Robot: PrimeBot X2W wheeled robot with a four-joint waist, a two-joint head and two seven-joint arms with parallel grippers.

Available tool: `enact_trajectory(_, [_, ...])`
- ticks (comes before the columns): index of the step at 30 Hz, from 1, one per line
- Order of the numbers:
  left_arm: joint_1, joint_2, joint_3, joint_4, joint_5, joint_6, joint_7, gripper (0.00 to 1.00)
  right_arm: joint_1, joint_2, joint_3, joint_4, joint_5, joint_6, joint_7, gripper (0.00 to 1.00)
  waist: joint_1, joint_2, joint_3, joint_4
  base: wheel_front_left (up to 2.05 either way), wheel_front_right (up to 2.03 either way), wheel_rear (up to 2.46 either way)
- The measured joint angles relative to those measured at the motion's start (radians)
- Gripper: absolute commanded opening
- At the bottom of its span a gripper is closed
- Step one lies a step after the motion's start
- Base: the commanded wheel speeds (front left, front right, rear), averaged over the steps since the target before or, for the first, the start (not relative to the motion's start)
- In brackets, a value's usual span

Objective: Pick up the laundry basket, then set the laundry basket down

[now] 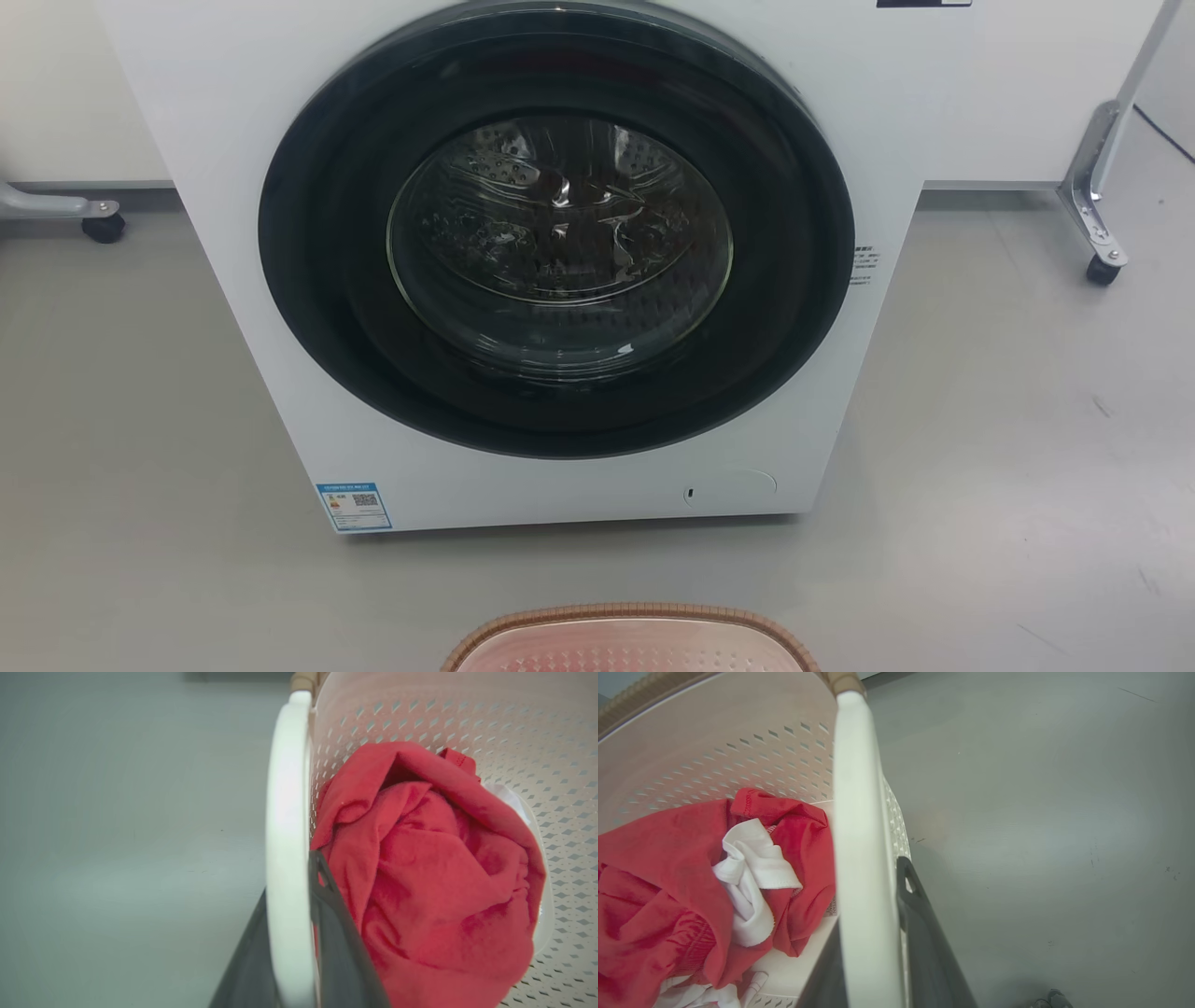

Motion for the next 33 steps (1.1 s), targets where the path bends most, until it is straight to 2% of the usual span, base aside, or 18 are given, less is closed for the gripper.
enact_trajectory(33, [0.001,0.002,-0.037,0.001,-0.053,0.017,0.007,0.0,-0.006,-0.001,0.098,0.014,0.102,-0.003,-0.012,0.0,0.0001,0.0002,0.007,-0.005,0.0,0.0,0.0])
